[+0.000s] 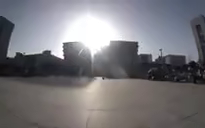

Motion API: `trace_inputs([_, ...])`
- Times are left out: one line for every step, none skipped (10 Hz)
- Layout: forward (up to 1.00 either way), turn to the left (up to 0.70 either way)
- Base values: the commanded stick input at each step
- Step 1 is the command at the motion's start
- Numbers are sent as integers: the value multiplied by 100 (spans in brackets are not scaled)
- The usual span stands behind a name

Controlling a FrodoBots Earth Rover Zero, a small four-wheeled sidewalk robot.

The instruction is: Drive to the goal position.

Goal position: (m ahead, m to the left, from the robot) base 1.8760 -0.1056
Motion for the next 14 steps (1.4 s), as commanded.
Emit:
trace_inputs([100, 4])
trace_inputs([100, 4])
trace_inputs([100, 4])
trace_inputs([100, 4])
trace_inputs([100, 4])
trace_inputs([100, 4])
trace_inputs([100, 4])
trace_inputs([100, 4])
trace_inputs([100, 4])
trace_inputs([100, 4])
trace_inputs([100, 4])
trace_inputs([100, 4])
trace_inputs([100, 4])
trace_inputs([100, 4])
